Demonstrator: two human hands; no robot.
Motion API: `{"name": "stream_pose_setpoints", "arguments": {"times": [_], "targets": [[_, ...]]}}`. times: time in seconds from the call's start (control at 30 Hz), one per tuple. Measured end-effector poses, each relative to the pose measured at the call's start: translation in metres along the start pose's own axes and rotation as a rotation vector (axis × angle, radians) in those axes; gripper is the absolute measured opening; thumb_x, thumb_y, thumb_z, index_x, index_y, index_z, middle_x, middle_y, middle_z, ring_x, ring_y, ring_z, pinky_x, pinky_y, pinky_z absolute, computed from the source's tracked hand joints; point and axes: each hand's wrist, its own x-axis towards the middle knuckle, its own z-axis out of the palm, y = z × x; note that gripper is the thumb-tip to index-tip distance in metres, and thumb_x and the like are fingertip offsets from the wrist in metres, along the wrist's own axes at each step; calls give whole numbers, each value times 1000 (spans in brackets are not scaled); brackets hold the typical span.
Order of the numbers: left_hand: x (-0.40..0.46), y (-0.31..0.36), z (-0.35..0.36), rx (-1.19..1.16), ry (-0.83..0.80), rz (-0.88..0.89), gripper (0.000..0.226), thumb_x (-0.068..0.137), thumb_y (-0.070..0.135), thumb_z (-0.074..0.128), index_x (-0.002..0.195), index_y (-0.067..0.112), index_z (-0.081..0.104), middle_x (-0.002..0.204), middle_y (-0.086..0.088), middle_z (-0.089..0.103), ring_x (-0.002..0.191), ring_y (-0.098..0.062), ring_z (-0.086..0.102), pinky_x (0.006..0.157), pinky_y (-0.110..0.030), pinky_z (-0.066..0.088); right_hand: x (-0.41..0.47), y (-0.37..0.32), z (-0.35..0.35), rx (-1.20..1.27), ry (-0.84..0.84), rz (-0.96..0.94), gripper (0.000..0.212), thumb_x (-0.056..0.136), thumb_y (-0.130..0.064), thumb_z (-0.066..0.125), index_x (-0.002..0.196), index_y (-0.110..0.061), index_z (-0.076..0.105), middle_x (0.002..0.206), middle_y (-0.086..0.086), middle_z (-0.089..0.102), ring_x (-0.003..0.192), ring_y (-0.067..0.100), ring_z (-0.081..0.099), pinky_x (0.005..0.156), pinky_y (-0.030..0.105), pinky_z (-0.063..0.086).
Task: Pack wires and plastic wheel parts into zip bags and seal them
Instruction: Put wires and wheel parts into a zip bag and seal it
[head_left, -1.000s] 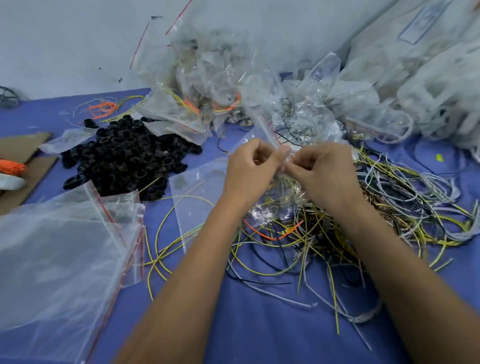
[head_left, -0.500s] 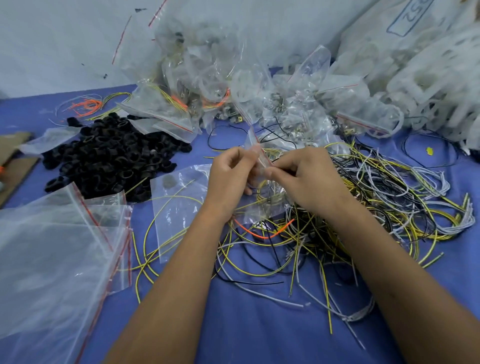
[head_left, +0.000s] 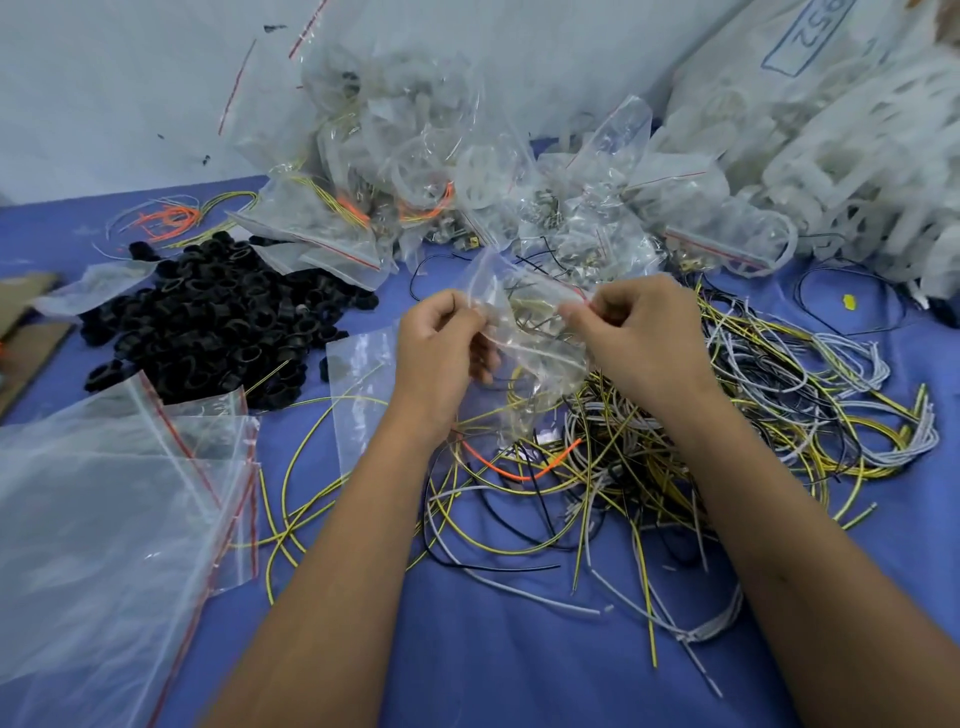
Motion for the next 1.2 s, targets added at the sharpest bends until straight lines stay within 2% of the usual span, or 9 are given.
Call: {"name": "stream_pose_setpoints", "arguments": {"times": [0.13, 0.23, 0.37, 0.5, 0.57, 0.67, 0.8, 1.0, 1.2], "targets": [[5, 25, -6, -214, 161, 100, 31, 84, 6, 51, 59, 22, 58, 57, -2, 44, 39, -16, 43, 40, -23, 36, 6, 4, -13, -74, 28, 41, 26, 87, -31, 75, 67, -17, 66, 54, -6, 59, 48, 7, 52, 52, 22, 37], [1, 32, 7, 69, 188, 157, 12, 79, 22, 59, 75, 18, 48, 62, 3, 46, 50, -14, 43, 47, -29, 38, 4, -3, -8, 192, -111, 38, 13, 89, -21, 75, 83, -13, 67, 59, 1, 70, 46, 13, 63, 47, 22, 46], [-9, 27, 34, 684, 222, 187, 41, 76, 27, 76, 96, 19, 41, 75, 10, 49, 69, -18, 52, 61, -38, 39, 1, -7, 1, 311, -238, 21, 9, 90, -12, 72, 87, -8, 65, 61, 8, 71, 47, 20, 65, 45, 24, 45], [-5, 29, 28, 692, 233, 130, 24, 79, 10, 58, 94, 22, 43, 80, 12, 52, 74, -11, 53, 62, -34, 36, 3, -3, -6, 307, -175, 59, 11, 95, -19, 70, 90, -10, 66, 63, 5, 71, 44, 14, 62, 43, 26, 46], [1, 31, 17, 649, 283, 119, 5, 84, 16, 52, 87, 19, 49, 76, 12, 53, 67, -3, 48, 59, -29, 34, 5, 1, -10, 253, -86, 52, 15, 98, -27, 66, 91, -14, 67, 66, 4, 71, 50, 18, 65, 49, 31, 50], [9, 36, -5, 617, 372, 102, 12, 85, 19, 54, 85, 7, 57, 73, -1, 58, 67, -22, 58, 62, -38, 46, 7, 5, -11, 19, -10, -44, 17, 97, -32, 66, 87, -19, 69, 69, -2, 69, 64, 20, 66, 64, 36, 55], [15, 53, -39, 659, 435, 75, 24, 77, 28, 60, 86, 6, 66, 81, -18, 70, 78, -40, 69, 79, -52, 58, 4, 6, -8, -368, -175, -126, 9, 90, -30, 74, 87, -23, 78, 78, -6, 71, 77, 18, 66, 73, 31, 53], [4, 124, -76, 805, 558, 304, 16, 70, 29, 51, 75, 33, 65, 71, 6, 64, 74, -16, 68, 71, -35, 57, -2, 0, 5, -529, -250, -115, 27, 80, -50, 80, 92, -28, 71, 89, -2, 52, 101, 23, 50, 77, 33, 42], [-17, 156, -59, 794, 552, 377, 33, 65, 24, 41, 90, 37, 59, 87, 13, 61, 75, 14, 58, 72, -11, 47, -2, -12, 6, -337, -221, -346, 8, 90, -12, 70, 96, -17, 72, 93, 1, 62, 101, 26, 53, 85, 40, 45]]}}
